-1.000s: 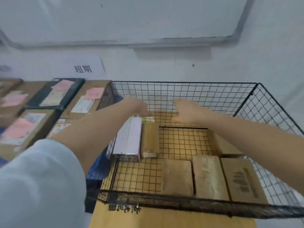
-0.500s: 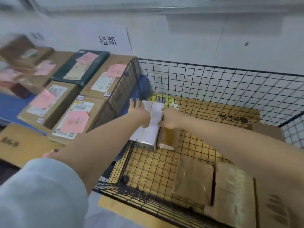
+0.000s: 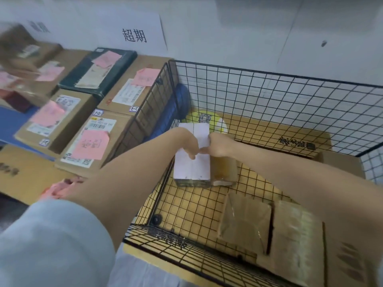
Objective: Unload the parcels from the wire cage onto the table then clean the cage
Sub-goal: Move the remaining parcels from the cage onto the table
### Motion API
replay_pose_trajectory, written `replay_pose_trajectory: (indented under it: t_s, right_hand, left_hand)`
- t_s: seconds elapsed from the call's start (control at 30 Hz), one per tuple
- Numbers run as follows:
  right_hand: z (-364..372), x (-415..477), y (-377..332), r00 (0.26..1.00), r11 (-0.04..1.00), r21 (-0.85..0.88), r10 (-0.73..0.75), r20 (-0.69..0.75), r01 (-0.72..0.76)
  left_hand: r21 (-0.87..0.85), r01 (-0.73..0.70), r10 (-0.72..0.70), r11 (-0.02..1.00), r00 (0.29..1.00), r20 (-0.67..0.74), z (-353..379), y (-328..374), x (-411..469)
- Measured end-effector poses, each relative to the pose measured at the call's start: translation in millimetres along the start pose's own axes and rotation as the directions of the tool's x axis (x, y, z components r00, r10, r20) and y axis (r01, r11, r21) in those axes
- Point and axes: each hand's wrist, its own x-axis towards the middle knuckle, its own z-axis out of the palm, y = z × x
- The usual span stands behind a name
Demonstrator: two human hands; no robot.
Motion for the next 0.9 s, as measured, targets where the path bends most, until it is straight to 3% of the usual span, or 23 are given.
replay_pose_trajectory:
  t_s: [0.17,0.33,0.5,0.73,0.9]
  right_hand:
    - [-5.5,-5.9,3.8,0.995,0.987,0.122,0.102,0.003,-0.102]
    - [-15.2,-16.3,5.9,0.984,0.970,0.165,0.178,0.001,-0.176]
    - [-50.3,-54.7,4.0,0.985,0.892,0.439,0.156,-0.068,-0.111]
    - [-101.6,-130.7,5.2,0.952,0.849,0.529,0.176,-0.249,-0.018]
    - [-135.7,-186.9,4.8,0.875,0.891,0.454,0.192,-0.445,0.035]
  left_hand:
    - [-0.504,0.059,-0.045,0.862,0.998,0.040,2.4,-3.9,8.3]
    - [-0.779,0.042,-0.044,0.626,0.999,0.018,-1.6,-4.3,-2.9]
    - [-0.853,-0.064,-0.033,0.518,0.995,-0.095,-30.1,-8.9,-42.2]
    - [-0.899,-0.202,0.066,0.388,0.979,-0.191,-62.3,6.7,-116.3]
    - [-0.822,-0.361,0.146,0.440,0.932,-0.331,-90.9,32.8,-172.3]
